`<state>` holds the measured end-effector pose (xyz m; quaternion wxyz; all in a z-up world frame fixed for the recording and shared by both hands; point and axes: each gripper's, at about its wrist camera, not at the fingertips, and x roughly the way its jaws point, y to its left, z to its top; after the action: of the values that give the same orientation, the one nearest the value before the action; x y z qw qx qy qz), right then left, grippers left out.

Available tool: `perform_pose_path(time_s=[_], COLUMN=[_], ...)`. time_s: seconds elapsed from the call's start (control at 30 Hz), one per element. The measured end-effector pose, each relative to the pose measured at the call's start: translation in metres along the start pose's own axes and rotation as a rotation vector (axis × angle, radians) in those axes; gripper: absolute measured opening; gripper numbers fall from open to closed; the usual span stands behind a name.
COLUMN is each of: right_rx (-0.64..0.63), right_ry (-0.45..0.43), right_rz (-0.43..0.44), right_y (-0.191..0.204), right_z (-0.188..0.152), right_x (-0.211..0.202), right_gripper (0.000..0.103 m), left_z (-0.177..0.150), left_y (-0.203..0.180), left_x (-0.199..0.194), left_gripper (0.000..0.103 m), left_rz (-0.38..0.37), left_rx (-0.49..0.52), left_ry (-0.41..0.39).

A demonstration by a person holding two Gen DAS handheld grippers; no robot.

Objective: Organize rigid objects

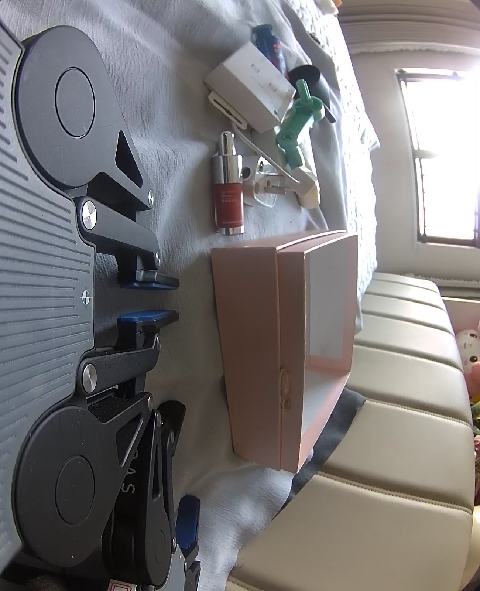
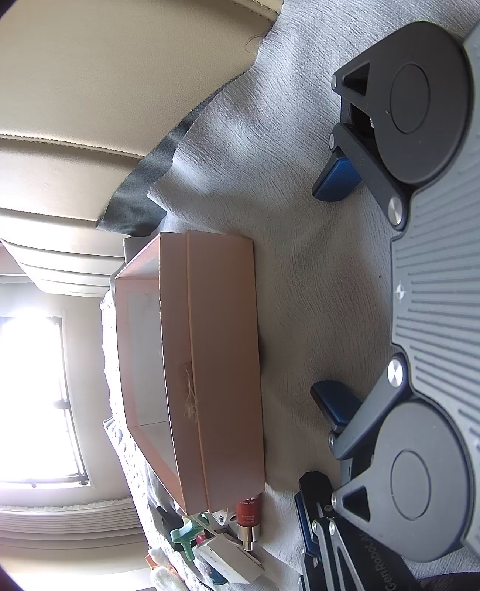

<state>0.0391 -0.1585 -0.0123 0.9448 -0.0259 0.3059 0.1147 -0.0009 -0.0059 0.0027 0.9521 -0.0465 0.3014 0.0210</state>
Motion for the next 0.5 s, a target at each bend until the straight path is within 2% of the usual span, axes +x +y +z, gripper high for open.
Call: perform_pose_path(time_s=[0.3,0.5], right_rx=[-0.005,0.005], right_ry=[0.013,0.133], right_rz=[0.009,0.104], right_y=[-0.002,-0.018], right_z=[0.005,0.02], right_x=[-0.001,0.006], right_gripper=[0.103,0.103], left_z=[-0.001,-0.001], left_y=[0.011,0.011], left_x=[-0.001,-0.002], left_gripper=[0.016,0.016], left_rz=[-0.04,-0.045], left_rx=[-0.066,-0.074], left_ry=[-0.005,-0.009])
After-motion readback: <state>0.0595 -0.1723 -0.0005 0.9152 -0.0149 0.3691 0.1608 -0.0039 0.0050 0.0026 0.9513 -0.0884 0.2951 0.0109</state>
